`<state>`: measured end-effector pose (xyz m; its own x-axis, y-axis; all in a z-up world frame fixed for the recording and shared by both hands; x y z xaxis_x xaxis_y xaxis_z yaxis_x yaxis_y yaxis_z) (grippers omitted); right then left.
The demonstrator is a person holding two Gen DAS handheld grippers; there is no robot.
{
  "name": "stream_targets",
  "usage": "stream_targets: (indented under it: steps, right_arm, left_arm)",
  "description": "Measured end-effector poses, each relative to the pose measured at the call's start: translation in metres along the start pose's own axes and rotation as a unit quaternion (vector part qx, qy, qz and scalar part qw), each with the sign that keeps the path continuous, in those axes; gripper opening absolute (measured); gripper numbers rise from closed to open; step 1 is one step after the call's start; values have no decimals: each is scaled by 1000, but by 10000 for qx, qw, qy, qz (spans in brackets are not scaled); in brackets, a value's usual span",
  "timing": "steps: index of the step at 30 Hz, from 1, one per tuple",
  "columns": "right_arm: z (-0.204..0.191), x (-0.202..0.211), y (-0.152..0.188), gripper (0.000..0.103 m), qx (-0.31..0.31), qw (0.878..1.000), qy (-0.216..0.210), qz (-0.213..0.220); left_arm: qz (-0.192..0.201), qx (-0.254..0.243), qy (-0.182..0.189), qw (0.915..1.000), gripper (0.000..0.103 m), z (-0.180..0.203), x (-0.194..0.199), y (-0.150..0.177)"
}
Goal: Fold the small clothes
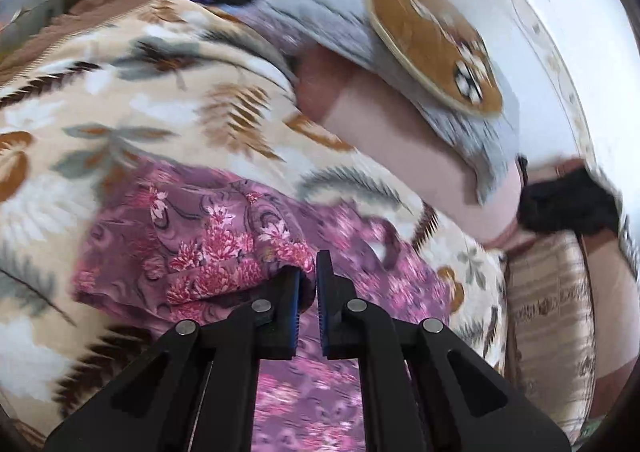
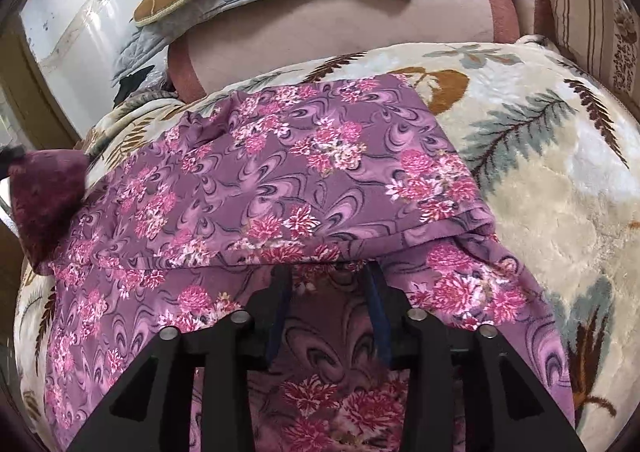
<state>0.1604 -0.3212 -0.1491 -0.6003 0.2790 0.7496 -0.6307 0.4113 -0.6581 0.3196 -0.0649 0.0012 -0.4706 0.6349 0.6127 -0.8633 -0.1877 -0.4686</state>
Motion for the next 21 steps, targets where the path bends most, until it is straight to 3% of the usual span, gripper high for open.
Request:
stream_targets:
  steps: [4, 10, 12, 14, 18, 20, 21]
  right_arm:
    - [3, 1, 2, 47, -131, 9996, -246, -12]
    - [3, 0, 1, 50, -226, 9989, -400, -26]
    - [2, 0, 2, 51, -216, 9989, -416, -26]
    - [1, 0, 2, 52, -200, 9989, -422, -29]
    - [0, 0, 0, 52, -147, 9992, -364, -95]
    - [-2, 2, -3, 52, -77, 9995, -250, -156]
    - [-6, 5, -7, 54, -60, 9996, -244, -157]
  left_arm:
    - [-476, -253, -111, 9985, 5, 26, -54, 39]
    - [-1143, -464, -462, 9913, 7, 31, -114, 96]
    - [-1275, -511, -518, 9892, 15, 29, -122, 106]
    - [-1435, -484, -450, 9874, 36, 26, -122, 116]
    - [-1529, -326, 228, 9874, 42, 24, -88, 123]
    - [-1314, -222, 430, 9901, 57, 13, -60, 121]
    - [-1115, -134, 466, 9926, 57, -1, -41, 118]
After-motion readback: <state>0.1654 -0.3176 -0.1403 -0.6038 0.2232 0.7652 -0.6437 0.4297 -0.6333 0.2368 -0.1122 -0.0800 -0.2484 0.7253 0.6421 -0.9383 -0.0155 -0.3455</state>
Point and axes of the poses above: each gripper's, at about its wrist camera, not at the fingertips, and x roughly against the way its jaws point, z to its right, y to its underside, the point moved 10 cm from there along -x, roughly the way its jaws point, and after that the axes turned 13 degrees about y, right-handed, at the moved point
